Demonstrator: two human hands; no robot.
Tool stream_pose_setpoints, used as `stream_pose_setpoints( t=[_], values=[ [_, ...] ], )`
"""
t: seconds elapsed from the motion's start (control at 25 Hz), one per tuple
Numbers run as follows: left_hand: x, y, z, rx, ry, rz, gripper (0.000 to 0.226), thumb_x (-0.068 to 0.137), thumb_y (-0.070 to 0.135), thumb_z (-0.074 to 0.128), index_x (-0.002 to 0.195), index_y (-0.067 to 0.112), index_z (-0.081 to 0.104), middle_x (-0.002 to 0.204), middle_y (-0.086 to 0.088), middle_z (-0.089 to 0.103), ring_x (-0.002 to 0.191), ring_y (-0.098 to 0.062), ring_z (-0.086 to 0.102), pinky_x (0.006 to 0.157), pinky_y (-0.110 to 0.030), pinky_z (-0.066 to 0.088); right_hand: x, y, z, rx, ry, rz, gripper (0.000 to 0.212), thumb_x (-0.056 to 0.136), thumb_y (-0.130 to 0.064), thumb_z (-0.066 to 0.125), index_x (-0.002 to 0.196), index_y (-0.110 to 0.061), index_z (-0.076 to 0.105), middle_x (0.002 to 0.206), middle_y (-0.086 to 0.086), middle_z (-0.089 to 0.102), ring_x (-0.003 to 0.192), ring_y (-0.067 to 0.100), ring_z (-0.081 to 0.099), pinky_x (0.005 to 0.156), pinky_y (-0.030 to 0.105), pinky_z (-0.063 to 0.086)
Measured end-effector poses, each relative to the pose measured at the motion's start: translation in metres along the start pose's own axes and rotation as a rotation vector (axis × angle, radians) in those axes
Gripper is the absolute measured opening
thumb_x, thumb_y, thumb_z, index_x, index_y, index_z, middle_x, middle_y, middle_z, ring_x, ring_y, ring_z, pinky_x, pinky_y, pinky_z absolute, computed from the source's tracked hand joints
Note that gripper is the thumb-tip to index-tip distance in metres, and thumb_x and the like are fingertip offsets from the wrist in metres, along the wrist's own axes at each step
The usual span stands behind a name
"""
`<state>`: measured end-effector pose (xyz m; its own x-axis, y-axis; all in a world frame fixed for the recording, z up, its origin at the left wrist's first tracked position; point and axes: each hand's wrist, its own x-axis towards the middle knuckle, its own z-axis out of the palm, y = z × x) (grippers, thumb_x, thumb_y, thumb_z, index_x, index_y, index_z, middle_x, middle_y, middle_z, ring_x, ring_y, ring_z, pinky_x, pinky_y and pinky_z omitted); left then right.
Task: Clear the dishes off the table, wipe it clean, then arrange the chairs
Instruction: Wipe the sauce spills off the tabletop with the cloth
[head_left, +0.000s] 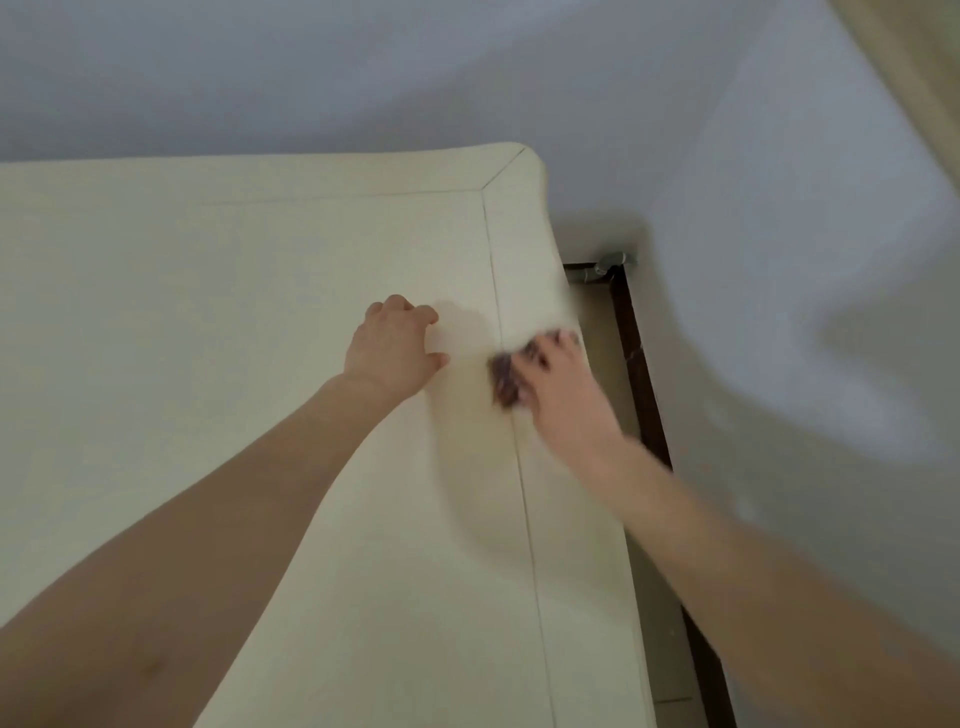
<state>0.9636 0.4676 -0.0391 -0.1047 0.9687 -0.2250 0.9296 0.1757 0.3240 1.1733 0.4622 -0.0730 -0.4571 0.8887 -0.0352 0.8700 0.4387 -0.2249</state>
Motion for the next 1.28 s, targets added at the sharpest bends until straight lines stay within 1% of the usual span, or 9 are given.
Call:
stream_pose_setpoints(
  t=[0.12,0.2,0.44,0.6,0.72,0.92,1.08,1.2,1.28],
  values=[
    [0.032,-0.003,-0.006,0.042,-0.041,0.015,0.066,0.081,0.041,0.069,0.138,0.018,0.044,0.135,-0.011,0.042,0.127,-0.031,0.036,0.104,-0.043,0.038,-0.05,-0.017,0.006,0.137,-0.065,-0.018,0.047,0.094,-0.011,0.051,0.14,-0.02,0.045,0.153,0.009,0.029,0.144,0.033,0.014,0.114,0.043,0.028],
    [0.049,-0.005,-0.011,0.035,-0.053,0.02,0.071,0.08,0.043,0.07,0.139,0.017,0.041,0.139,-0.012,0.039,0.129,-0.031,0.034,0.106,-0.043,0.036,-0.011,-0.004,0.006,0.095,-0.047,-0.021,0.051,0.097,-0.011,0.044,0.145,-0.023,0.035,0.158,0.005,0.016,0.147,0.027,0.002,0.118,0.04,0.021],
    [0.097,-0.01,-0.014,0.057,-0.077,0.058,0.084,0.076,0.052,0.07,0.143,0.018,0.033,0.152,-0.011,0.025,0.142,-0.029,0.017,0.114,-0.041,0.025,0.163,0.018,0.014,0.051,0.026,0.112,0.044,0.094,-0.009,0.047,0.137,-0.02,0.046,0.147,0.011,0.034,0.14,0.033,0.018,0.113,0.041,0.027],
    [0.108,-0.003,-0.012,0.12,-0.091,0.038,0.087,0.072,0.055,0.071,0.142,0.019,0.033,0.149,-0.009,0.028,0.138,-0.03,0.024,0.108,-0.043,0.034,0.108,0.013,0.012,0.077,0.085,0.037,0.048,0.088,-0.003,0.053,0.135,-0.013,0.049,0.146,0.018,0.035,0.14,0.04,0.019,0.113,0.048,0.027],
    [0.109,0.002,-0.016,0.144,-0.111,0.007,0.087,0.071,0.054,0.073,0.14,0.018,0.033,0.143,-0.009,0.033,0.132,-0.029,0.03,0.099,-0.043,0.042,0.05,0.009,0.006,0.154,-0.029,0.023,0.059,0.094,-0.001,0.042,0.146,-0.026,0.033,0.159,0.001,0.011,0.147,0.024,-0.003,0.118,0.037,0.021],
    [0.112,0.008,-0.02,0.13,-0.112,-0.033,0.087,0.064,0.051,0.079,0.135,0.021,0.039,0.135,-0.007,0.037,0.124,-0.029,0.036,0.093,-0.044,0.047,0.148,0.028,0.003,0.026,0.029,-0.012,0.053,0.094,-0.004,0.044,0.144,-0.022,0.036,0.155,0.009,0.022,0.145,0.029,0.008,0.117,0.034,0.013],
    [0.114,0.01,-0.019,0.099,-0.129,-0.079,0.095,0.063,0.046,0.082,0.142,0.025,0.032,0.144,-0.006,0.029,0.134,-0.027,0.027,0.097,-0.045,0.045,0.236,0.038,0.002,0.029,0.059,0.046,0.045,0.092,-0.005,0.045,0.135,-0.017,0.047,0.141,0.013,0.038,0.137,0.032,0.021,0.109,0.037,0.027],
    [0.117,0.01,-0.022,0.126,-0.162,-0.115,0.107,0.06,0.05,0.082,0.147,0.031,0.021,0.154,-0.005,0.015,0.142,-0.026,0.013,0.1,-0.048,0.042,0.227,0.034,0.008,0.045,0.067,0.009,0.044,0.092,-0.005,0.045,0.134,-0.016,0.046,0.144,0.013,0.034,0.14,0.033,0.017,0.113,0.039,0.023],
    [0.12,0.01,-0.024,0.152,-0.175,-0.121,0.111,0.058,0.052,0.082,0.147,0.033,0.019,0.154,-0.003,0.016,0.143,-0.026,0.013,0.101,-0.047,0.042,0.199,0.028,0.012,0.07,0.062,-0.099,0.046,0.093,-0.006,0.047,0.139,-0.016,0.044,0.15,0.014,0.028,0.143,0.034,0.012,0.116,0.037,0.016]
  ],
)
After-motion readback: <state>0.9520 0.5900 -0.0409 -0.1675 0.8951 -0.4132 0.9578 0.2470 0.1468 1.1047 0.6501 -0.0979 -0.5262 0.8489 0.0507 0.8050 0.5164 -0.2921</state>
